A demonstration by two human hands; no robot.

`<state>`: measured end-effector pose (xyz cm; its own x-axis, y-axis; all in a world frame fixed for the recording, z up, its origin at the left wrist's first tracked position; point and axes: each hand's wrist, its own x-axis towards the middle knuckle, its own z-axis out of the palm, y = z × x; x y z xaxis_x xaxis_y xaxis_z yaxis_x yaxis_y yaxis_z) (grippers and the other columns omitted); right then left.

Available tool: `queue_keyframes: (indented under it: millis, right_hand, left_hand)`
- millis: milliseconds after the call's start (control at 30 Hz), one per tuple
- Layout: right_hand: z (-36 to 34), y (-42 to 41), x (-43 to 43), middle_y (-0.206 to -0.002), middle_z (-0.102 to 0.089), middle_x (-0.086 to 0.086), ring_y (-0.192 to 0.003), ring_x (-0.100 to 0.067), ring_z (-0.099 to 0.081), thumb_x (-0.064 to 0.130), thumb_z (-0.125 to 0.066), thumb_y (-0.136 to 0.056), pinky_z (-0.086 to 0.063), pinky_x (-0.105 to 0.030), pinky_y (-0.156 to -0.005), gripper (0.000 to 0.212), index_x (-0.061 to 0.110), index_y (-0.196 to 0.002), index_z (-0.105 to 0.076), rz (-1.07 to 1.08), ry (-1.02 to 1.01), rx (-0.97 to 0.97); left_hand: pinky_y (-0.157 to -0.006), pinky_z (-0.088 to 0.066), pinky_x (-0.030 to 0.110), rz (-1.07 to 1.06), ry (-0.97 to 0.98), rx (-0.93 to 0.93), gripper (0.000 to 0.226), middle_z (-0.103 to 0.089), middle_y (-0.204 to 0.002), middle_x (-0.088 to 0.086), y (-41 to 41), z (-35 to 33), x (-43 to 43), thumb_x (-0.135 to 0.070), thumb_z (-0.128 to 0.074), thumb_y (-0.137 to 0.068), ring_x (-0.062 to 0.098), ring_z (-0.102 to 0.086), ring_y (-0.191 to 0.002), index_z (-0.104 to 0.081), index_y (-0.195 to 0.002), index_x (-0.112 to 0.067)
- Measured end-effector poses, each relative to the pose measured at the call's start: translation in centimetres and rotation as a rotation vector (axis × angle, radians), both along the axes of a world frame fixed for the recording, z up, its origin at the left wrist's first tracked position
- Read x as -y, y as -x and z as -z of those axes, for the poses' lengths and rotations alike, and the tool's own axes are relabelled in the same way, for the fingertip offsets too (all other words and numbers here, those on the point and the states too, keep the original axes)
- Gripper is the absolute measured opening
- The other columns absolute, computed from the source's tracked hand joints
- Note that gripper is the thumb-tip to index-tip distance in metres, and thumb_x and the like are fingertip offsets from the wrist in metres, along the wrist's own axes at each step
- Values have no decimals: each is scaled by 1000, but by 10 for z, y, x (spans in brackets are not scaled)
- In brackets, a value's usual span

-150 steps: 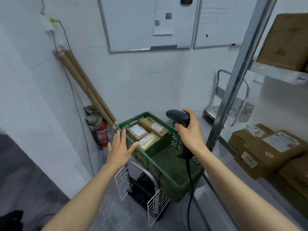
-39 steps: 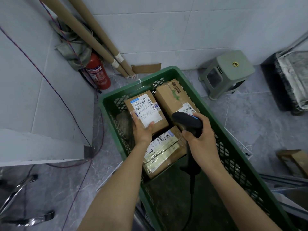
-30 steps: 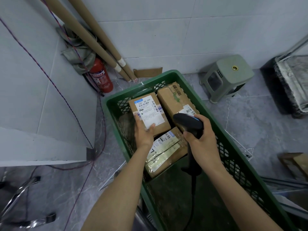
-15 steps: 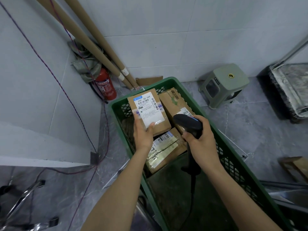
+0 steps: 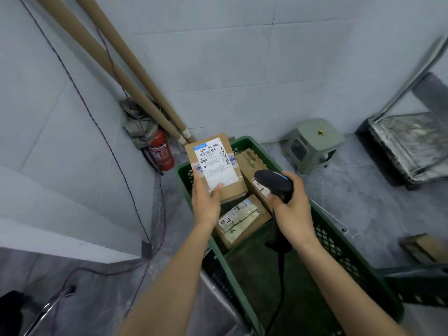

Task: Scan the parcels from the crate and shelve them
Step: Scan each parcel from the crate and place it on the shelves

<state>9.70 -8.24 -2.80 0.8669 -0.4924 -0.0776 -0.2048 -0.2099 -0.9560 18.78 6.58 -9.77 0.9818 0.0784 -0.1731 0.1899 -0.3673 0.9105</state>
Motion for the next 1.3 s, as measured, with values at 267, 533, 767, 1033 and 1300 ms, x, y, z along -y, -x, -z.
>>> queue_keyframes:
  millis: [267,533,767,1033,1300]
  right_hand:
    - [-34,38,-39,-97,-54,22,-85,17,-54,2,-60,-84,-41,-1,-63,51,34,-120,-45,98,87,84]
    - [-62,99,-70,-97,-53,23,-74,10,-57,2,-58,-87,-43,-6,-53,50,32,-124,-44,258,167,100]
    - [-95,167,-76,-95,-55,16,-59,-2,-54,4,-57,-88,-41,-14,-49,51,31,-128,-42,378,216,89]
    - [-128,271,-78,-90,-50,26,-70,10,-56,6,-57,-87,-40,-7,-48,49,44,-114,-41,489,269,143]
    - [-152,402,-84,-96,-49,26,-74,21,-52,3,-56,-87,-39,-1,-51,48,32,-124,-43,513,278,191]
  left_hand:
    - [-110,-29,39,112,11,59,81,-37,-151,0,26,-33,-33,-27,-60,-93,22,-38,-136,-6,-153,-30]
    - [-107,-31,40,278,-8,117,83,-37,-151,-3,67,-58,-55,-30,-60,-93,19,-41,-131,-2,-152,-33]
    - [-107,-31,41,406,22,180,83,-39,-149,-6,119,-82,-52,-30,-62,-91,21,-38,-134,-5,-152,-36]
    - [-105,-31,35,546,80,229,81,-39,-150,-6,206,-107,-36,-29,-61,-92,19,-37,-135,-8,-152,-35]
    - [-107,-30,40,615,99,252,83,-33,-153,-6,337,-128,-33,-33,-60,-92,20,-34,-137,-1,-151,-39]
